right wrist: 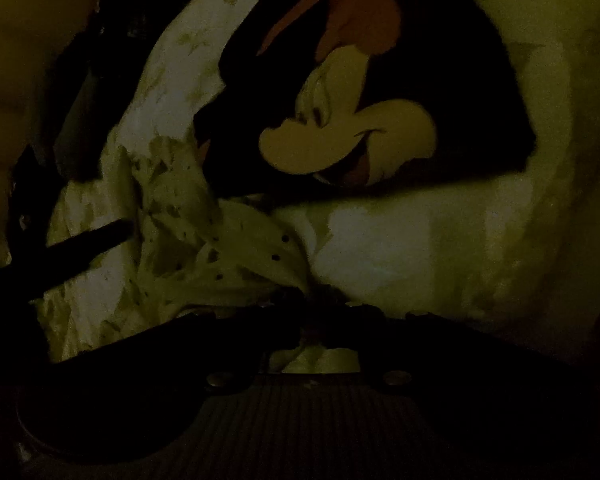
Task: Fold large clothes
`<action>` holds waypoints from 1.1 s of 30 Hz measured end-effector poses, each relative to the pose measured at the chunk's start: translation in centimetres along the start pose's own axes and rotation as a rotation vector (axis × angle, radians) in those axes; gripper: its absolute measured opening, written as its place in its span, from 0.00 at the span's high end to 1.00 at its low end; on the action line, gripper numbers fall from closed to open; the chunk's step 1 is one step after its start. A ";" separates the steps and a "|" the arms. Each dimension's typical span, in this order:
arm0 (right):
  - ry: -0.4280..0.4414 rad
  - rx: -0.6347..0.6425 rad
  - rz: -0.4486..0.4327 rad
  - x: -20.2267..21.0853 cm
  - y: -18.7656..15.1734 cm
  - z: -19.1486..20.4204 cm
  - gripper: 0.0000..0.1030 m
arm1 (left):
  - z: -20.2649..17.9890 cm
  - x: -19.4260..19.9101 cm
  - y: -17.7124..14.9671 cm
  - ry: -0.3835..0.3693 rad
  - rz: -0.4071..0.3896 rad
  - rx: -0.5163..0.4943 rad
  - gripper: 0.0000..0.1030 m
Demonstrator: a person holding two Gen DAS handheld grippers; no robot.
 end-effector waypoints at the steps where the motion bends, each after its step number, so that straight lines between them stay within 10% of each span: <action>1: 0.004 -0.013 -0.002 0.3 0.1 -0.3 0.91 | -1.2 -1.0 0.1 -0.002 0.009 -0.053 0.00; 4: 0.011 -0.025 -0.022 1.1 0.4 -0.6 0.96 | -3.4 -3.2 0.4 0.041 0.011 -0.151 0.00; 10: -0.032 0.033 -0.064 2.3 0.9 -1.0 0.98 | -2.4 -2.5 2.4 0.006 -0.068 0.088 0.00; 14: -0.019 0.006 -0.083 3.1 1.4 -1.3 0.98 | -2.8 -4.7 3.3 -0.005 0.065 0.046 0.00; 19: -0.014 0.001 -0.093 4.0 2.8 -1.7 0.93 | -3.2 -5.0 3.3 0.076 0.011 -0.007 0.00; 25: 0.063 0.012 0.010 3.2 1.5 -2.0 0.48 | -4.7 -7.0 4.5 0.075 0.036 -0.103 0.00; 30: 0.119 -0.049 0.075 1.1 -0.7 -1.8 0.48 | -3.2 -7.5 5.4 0.101 0.072 0.103 0.52; 33: 0.122 -0.063 0.087 -0.8 -1.1 -1.5 0.60 | -1.5 -6.0 6.0 0.096 0.012 0.241 0.60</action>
Point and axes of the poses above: each gripper's, at about its wrist camera, not at the fingertips, and x roughly against the way its jaws point, z to its left, y to its top, the point moved 3 cm from there along -x, roughly the way its jaws point, and after that the axes turned 11 degrees about x, right-handed, at the moved point
